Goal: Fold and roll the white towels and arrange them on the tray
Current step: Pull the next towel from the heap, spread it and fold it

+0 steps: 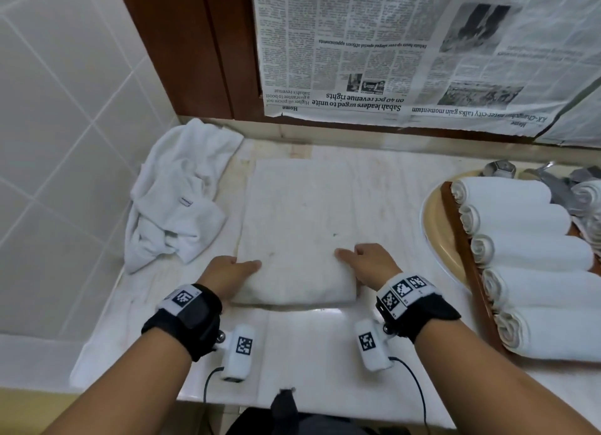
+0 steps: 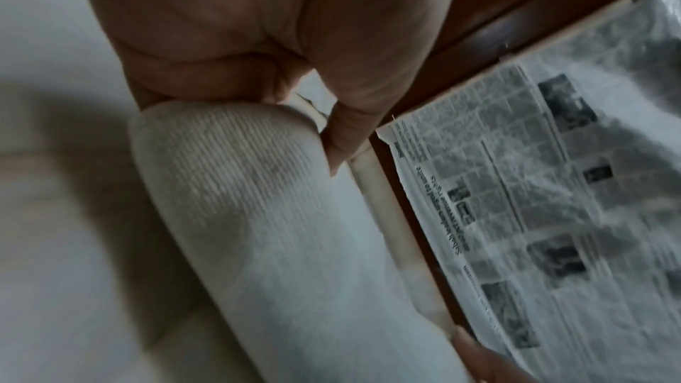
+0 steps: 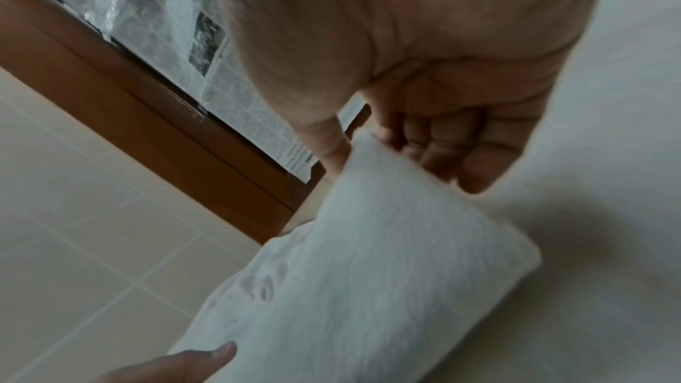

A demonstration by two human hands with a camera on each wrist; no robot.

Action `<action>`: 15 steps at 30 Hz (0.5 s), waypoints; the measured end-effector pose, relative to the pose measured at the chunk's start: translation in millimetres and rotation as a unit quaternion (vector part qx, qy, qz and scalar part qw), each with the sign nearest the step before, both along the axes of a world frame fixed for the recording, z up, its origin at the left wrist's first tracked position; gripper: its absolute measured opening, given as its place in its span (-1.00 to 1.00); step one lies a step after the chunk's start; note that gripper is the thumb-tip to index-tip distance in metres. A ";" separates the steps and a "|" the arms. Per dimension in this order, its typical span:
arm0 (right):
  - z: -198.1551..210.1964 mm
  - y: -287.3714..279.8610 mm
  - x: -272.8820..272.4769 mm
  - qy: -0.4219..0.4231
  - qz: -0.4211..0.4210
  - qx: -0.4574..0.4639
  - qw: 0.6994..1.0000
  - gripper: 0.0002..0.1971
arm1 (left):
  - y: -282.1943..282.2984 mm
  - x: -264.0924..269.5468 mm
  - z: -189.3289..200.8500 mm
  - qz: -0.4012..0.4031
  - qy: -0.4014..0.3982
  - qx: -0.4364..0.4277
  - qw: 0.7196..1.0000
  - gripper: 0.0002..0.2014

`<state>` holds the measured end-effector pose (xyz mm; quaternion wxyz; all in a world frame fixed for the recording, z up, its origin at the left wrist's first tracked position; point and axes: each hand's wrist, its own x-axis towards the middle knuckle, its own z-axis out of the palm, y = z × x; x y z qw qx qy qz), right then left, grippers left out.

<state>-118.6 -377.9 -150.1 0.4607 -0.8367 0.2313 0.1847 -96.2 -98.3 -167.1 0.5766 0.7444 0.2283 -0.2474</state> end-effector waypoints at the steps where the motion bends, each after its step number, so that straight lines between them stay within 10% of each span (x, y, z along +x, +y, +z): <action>1: 2.1 0.9 1.4 -0.034 -0.016 0.019 0.999 -0.54 | 1.9 -2.0 1.5 0.021 -0.005 -0.035 0.999 -0.61; 7: 25.1 3.7 -13.8 0.116 0.106 -0.005 0.988 -0.61 | 8.2 -21.3 18.2 -0.156 -0.002 0.107 0.982 -0.70; 13: 47.1 -6.2 -9.0 -0.189 -0.057 0.183 0.963 -0.70 | -3.1 -18.1 50.6 0.036 -0.198 -0.119 0.972 -0.73; 15: 60.6 -11.7 -0.4 -0.167 -0.060 0.216 0.960 -0.54 | -3.8 -9.3 59.5 0.029 -0.202 -0.117 0.972 -0.65</action>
